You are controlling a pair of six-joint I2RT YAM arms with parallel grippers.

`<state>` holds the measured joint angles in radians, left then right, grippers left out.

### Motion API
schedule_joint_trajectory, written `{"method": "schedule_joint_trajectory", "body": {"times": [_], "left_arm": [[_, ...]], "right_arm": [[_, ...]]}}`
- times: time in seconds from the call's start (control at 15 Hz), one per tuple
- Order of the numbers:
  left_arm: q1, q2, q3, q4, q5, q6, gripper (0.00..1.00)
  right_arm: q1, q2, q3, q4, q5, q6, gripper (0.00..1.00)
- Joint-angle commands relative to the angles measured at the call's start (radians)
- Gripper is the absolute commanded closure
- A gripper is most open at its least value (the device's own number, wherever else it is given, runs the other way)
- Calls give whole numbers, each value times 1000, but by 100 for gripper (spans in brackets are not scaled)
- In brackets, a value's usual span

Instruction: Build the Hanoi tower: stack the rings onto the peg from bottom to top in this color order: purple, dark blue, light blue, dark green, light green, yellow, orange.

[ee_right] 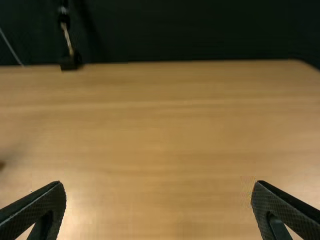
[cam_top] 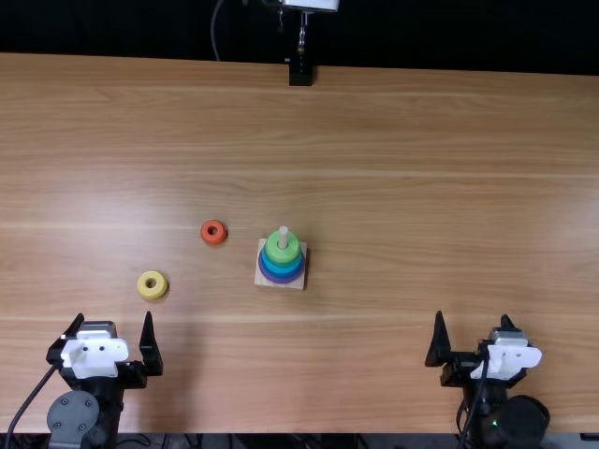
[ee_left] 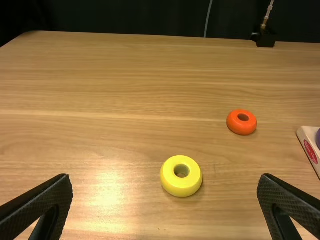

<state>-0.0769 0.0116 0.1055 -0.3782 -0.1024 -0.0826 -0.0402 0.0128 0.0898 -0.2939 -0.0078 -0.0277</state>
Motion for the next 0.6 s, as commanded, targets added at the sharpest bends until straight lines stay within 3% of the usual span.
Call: {"method": "schedule_joint_trajectory", "body": {"times": [0.0, 0.53], "left_arm": [[0, -12, -105, -84, -8, 0, 0], [0, -12, -105, -86, -8, 0, 0]], "right_arm": [[-9, -13, -74, -92, 2, 0, 0], [-9, -13, -74, -97, 2, -2, 0]]}}
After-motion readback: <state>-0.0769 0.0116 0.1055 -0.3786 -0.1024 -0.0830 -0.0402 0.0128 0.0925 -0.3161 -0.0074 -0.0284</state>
